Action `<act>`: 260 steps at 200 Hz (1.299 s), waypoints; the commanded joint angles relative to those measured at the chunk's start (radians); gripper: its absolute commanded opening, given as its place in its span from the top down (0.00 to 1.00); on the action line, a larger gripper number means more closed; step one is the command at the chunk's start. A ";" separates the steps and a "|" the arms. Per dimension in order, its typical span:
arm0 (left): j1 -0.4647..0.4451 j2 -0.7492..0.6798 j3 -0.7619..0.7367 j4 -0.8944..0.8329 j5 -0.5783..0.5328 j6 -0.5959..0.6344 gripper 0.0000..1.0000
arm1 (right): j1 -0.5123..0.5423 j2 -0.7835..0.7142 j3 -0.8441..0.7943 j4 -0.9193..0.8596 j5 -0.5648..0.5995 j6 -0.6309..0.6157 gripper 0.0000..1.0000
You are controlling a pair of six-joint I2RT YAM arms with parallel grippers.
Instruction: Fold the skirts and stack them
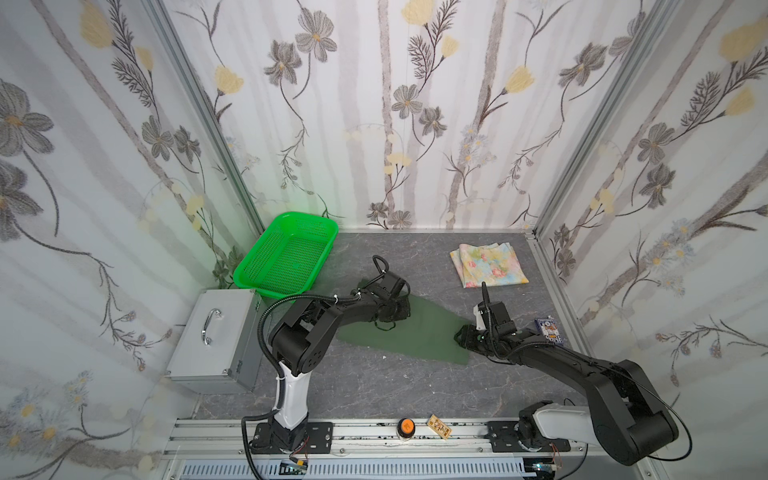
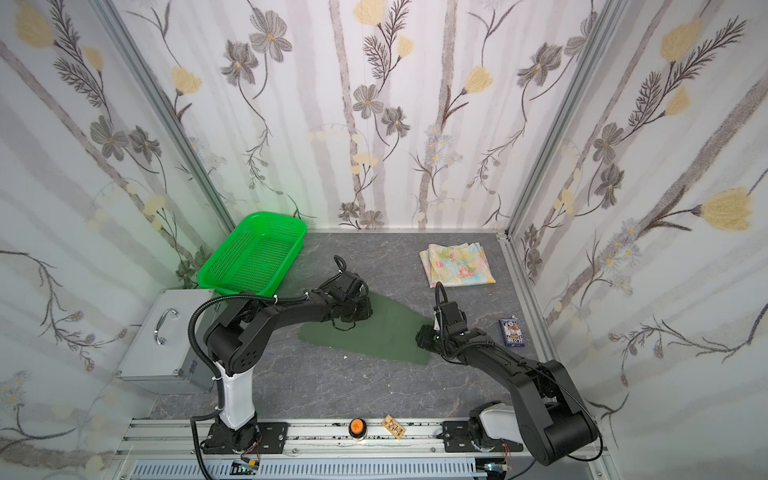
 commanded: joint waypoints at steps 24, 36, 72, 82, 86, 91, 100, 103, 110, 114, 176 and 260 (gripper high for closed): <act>-0.002 -0.008 -0.016 -0.088 -0.021 0.006 0.85 | -0.001 -0.011 -0.014 -0.061 0.039 -0.008 0.43; -0.001 -0.010 -0.018 -0.088 -0.023 0.009 0.85 | -0.001 -0.014 -0.026 -0.047 0.030 -0.007 0.43; -0.002 -0.004 -0.016 -0.088 -0.020 0.012 0.85 | 0.003 0.059 -0.042 0.050 -0.031 0.024 0.45; -0.002 -0.005 -0.014 -0.088 -0.020 0.010 0.85 | 0.007 0.083 -0.042 0.073 -0.040 0.027 0.47; -0.001 -0.006 -0.014 -0.088 -0.021 0.009 0.85 | 0.009 0.092 -0.042 0.080 -0.041 0.029 0.47; -0.002 -0.006 -0.013 -0.088 -0.021 0.009 0.85 | 0.011 0.102 -0.041 0.089 -0.042 0.031 0.48; -0.001 -0.007 -0.014 -0.088 -0.024 0.009 0.86 | 0.014 0.119 -0.036 0.101 -0.043 0.030 0.49; -0.001 -0.007 -0.014 -0.088 -0.023 0.009 0.85 | 0.016 0.125 -0.035 0.103 -0.042 0.032 0.50; -0.001 -0.008 -0.014 -0.088 -0.023 0.009 0.86 | 0.019 0.132 -0.031 0.112 -0.046 0.033 0.54; -0.001 -0.007 -0.014 -0.088 -0.023 0.009 0.86 | 0.020 0.146 -0.029 0.113 -0.048 0.033 0.56; -0.001 -0.015 -0.003 -0.088 -0.020 0.003 0.86 | 0.029 0.105 -0.025 0.069 -0.007 0.034 1.00; 0.069 -0.141 -0.063 -0.089 -0.002 0.007 0.85 | 0.000 -0.069 0.189 -0.353 0.160 -0.032 1.00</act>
